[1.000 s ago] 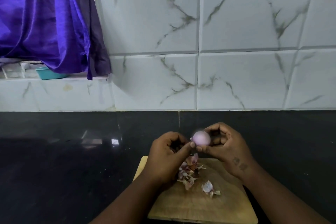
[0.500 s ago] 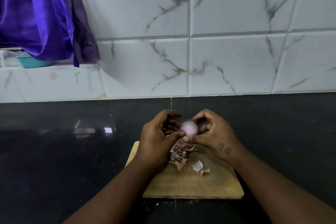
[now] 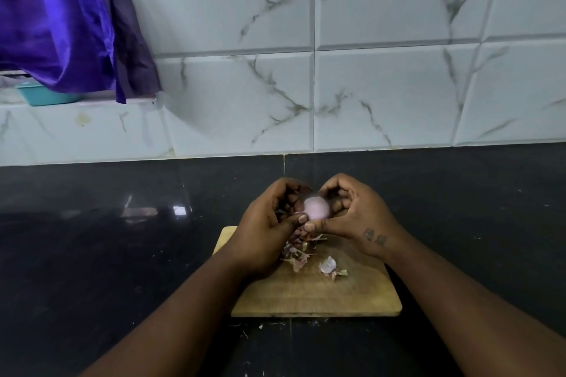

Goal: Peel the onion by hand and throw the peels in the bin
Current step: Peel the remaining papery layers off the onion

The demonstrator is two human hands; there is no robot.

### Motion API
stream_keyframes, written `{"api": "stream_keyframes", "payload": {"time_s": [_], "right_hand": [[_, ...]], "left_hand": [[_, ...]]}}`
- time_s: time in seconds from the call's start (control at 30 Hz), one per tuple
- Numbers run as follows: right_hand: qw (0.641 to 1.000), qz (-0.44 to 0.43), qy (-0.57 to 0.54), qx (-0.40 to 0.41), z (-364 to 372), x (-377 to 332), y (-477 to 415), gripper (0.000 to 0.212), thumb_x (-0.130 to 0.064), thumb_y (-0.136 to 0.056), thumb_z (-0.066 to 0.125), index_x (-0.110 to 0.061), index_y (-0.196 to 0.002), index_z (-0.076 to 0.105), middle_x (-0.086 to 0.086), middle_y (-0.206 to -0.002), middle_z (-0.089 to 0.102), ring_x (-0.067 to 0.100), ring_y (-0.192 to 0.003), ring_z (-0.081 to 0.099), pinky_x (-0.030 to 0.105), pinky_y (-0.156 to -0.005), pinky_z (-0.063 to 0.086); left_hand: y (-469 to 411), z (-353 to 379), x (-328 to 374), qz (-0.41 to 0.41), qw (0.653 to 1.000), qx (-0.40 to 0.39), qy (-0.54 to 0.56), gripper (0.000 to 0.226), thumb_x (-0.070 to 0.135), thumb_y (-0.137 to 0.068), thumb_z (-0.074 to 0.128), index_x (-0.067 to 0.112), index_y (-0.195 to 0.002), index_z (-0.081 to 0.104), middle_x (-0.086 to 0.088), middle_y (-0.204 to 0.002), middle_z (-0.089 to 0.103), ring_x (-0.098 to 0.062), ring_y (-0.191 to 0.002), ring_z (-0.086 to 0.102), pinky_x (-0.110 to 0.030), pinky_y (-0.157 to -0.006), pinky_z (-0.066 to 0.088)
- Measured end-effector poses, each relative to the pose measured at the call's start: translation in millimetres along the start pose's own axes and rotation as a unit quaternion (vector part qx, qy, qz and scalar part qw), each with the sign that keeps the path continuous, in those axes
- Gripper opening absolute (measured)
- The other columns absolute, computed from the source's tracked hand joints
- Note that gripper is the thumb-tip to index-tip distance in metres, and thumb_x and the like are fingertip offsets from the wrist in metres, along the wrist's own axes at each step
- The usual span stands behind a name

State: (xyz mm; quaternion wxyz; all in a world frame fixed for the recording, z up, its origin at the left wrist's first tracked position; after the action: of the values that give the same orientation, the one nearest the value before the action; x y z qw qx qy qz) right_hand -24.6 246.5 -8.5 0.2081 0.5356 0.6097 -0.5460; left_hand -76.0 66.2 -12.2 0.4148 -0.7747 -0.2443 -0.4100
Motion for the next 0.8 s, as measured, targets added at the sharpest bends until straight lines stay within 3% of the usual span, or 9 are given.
{"api": "stream_keyframes", "payload": {"time_s": [0.1, 0.27, 0.37, 0.5, 0.67, 0.8], "right_hand": [[1.0, -0.002, -0.01, -0.002, 0.6, 0.8, -0.9, 0.058, -0.03, -0.053, 0.103, -0.024, -0.099, 0.068, 0.004, -0.098, 0.077, 0.036, -0.089, 0.076, 0.057, -0.075, 0.064], [0.998, -0.006, -0.051, -0.038, -3.2, -1.7, -2.6, 0.06, -0.008, -0.064, 0.097, -0.017, -0.118, 0.071, 0.005, -0.111, 0.077, 0.031, -0.095, 0.077, 0.043, -0.082, 0.066], [0.998, -0.011, -0.039, -0.044, -2.7, 0.6, -3.7, 0.062, -0.004, -0.066, 0.095, -0.014, -0.124, 0.073, 0.005, -0.116, 0.077, 0.034, -0.098, 0.076, 0.042, -0.087, 0.065], [0.999, -0.011, -0.036, -0.011, -2.8, 4.3, -6.2, 0.056, -0.011, -0.062, 0.097, -0.013, -0.115, 0.078, 0.005, -0.105, 0.08, 0.03, -0.086, 0.077, 0.035, -0.078, 0.065], [1.0, -0.011, -0.027, 0.011, -0.6, 4.7, -5.6, 0.059, -0.033, -0.053, 0.097, -0.018, -0.108, 0.08, 0.004, -0.097, 0.081, 0.041, -0.084, 0.073, 0.051, -0.078, 0.063], [1.0, -0.015, -0.001, 0.006, -1.9, 2.6, -4.9, 0.062, -0.041, -0.051, 0.097, -0.021, -0.107, 0.08, 0.001, -0.099, 0.08, 0.036, -0.084, 0.074, 0.055, -0.079, 0.063]], "left_hand": [[1.2, 1.5, 0.7, 0.001, 1.0, 0.011, 0.004, 0.042, 0.0, -0.095, 0.072, 0.034, -0.119, 0.064, 0.003, -0.103, 0.071, -0.024, -0.103, 0.069, -0.046, -0.093, 0.059], [1.0, -3.5, 1.0, -0.002, 0.999, 0.039, 0.021, 0.037, -0.002, -0.098, 0.068, 0.027, -0.121, 0.063, 0.012, -0.104, 0.069, -0.013, -0.101, 0.068, -0.027, -0.085, 0.06], [1.4, -4.6, 3.4, 0.0, 0.999, 0.051, 0.015, 0.045, -0.002, -0.097, 0.07, 0.031, -0.126, 0.064, 0.011, -0.109, 0.069, -0.008, -0.104, 0.068, -0.028, -0.088, 0.062], [2.9, -1.2, 6.8, 0.011, 0.999, 0.045, 0.012, 0.058, -0.004, -0.091, 0.077, 0.034, -0.133, 0.066, 0.011, -0.119, 0.073, -0.007, -0.116, 0.069, -0.029, -0.095, 0.062], [3.3, -6.7, 10.0, 0.018, 0.996, 0.083, -0.021, 0.064, -0.002, -0.083, 0.085, 0.037, -0.131, 0.067, 0.015, -0.106, 0.073, -0.004, -0.107, 0.071, -0.027, -0.093, 0.062], [2.5, -6.8, 10.0, 0.014, 0.997, 0.078, -0.015, 0.065, -0.002, -0.082, 0.086, 0.036, -0.131, 0.066, 0.012, -0.102, 0.072, -0.009, -0.103, 0.071, -0.03, -0.091, 0.061]]}}
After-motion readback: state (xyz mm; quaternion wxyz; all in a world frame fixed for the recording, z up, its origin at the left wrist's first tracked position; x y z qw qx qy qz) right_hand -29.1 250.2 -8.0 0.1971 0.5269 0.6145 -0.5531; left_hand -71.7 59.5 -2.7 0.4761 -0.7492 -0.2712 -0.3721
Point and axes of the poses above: each hand's wrist, its own y-axis away from the middle knuckle, its own z-axis out of the palm, x = y × z, the point moved 5 cm from there along -y, towards the middle knuckle
